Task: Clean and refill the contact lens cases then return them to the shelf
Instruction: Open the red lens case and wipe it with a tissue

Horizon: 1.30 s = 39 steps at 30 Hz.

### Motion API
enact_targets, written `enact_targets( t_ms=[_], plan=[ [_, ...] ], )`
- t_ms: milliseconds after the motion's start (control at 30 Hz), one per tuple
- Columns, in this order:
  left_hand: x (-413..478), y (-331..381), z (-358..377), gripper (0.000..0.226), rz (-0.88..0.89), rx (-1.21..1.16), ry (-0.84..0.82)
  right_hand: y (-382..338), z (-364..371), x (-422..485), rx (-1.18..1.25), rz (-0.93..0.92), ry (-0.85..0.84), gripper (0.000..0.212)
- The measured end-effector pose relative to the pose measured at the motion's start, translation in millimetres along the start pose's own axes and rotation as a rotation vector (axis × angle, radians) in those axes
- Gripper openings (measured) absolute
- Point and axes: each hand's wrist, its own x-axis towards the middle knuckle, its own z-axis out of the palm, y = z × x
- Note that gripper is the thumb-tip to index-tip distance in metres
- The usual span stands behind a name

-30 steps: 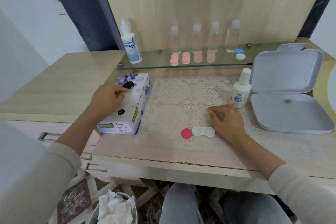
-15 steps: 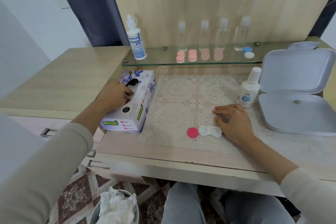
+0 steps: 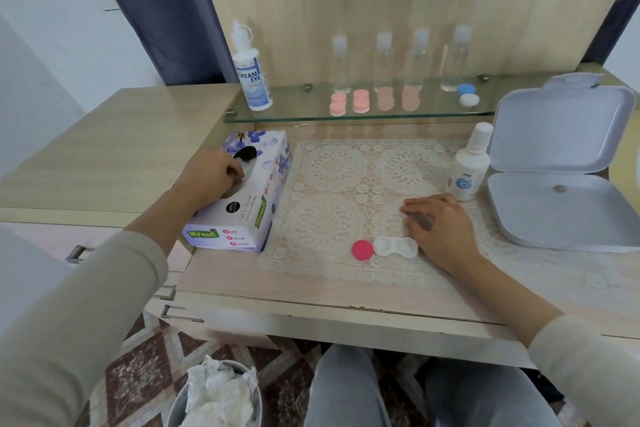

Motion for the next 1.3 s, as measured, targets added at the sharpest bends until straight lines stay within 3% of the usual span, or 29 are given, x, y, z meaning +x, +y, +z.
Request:
enact_targets(
  t_ms=[267,500,667,833,1133,1233,1300],
  plan=[
    [4.1,5.6,-24.2,0.016,-0.061,-0.158,0.223,-0.9,-0.3,-0.8,0.006,0.013,-0.001,0.019],
    [4.2,22.9,-65.3,0.011,0.007,-0.282,0.383,-1.3,-0.4,-0.9,0.011,0.012,0.001,0.019],
    [5.1,33.1,-65.5,0.007,0.045,-0.339,0.314,-0.4,-0.6,-1.2,0.015,0.01,-0.003,0.019],
    [5.0,43.2,-60.6,0.009,0.114,-0.394,0.358,1.0,0.4,-1.4,0.011,0.006,-0.002,0.019],
    [0.9,34.6,-19.9,0.029,0.068,-0.256,-0.083,1.1,0.8,-1.1,0.025,0.006,0.006,0.019],
    [0.1,30.4,-15.5,0.036,0.014,-0.292,-0.049,1.2,1.1,-0.6,0.021,-0.004,0.009,0.019],
    [0.5,29.9,-17.8,0.029,-0.032,-0.307,0.067,1.0,1.2,-0.5,0.026,-0.005,0.016,0.019]
  ],
)
